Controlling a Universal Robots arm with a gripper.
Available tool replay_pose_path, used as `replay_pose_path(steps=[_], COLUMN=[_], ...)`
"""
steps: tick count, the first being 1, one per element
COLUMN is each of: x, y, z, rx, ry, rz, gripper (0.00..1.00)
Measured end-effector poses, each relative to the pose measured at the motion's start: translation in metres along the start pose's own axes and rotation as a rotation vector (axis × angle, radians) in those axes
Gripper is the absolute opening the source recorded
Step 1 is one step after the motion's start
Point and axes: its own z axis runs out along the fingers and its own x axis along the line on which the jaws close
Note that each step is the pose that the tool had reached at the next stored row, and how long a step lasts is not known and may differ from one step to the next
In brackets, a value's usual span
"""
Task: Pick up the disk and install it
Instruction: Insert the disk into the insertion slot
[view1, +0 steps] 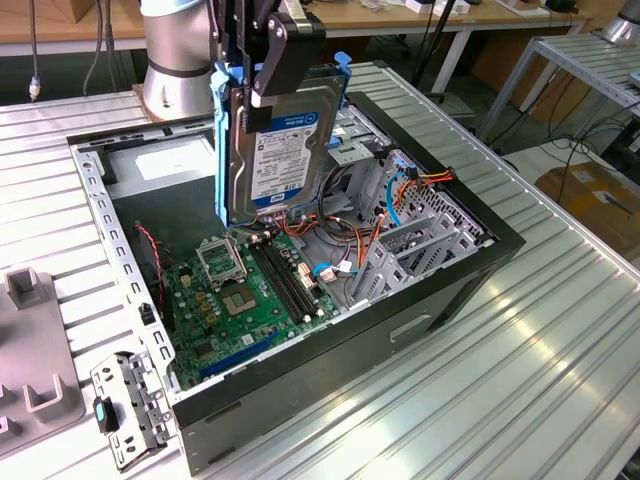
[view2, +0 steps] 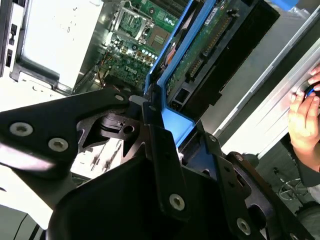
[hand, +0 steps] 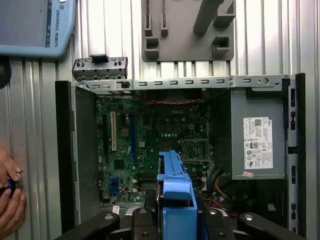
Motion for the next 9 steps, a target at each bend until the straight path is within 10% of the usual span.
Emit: replay_pose_path(steps=[9], x=[-0.0006], y=[-0.0459], z=[0.0011], rx=[-0.0012], ry=[0.0006], rz=[0.0], gripper=[0.37])
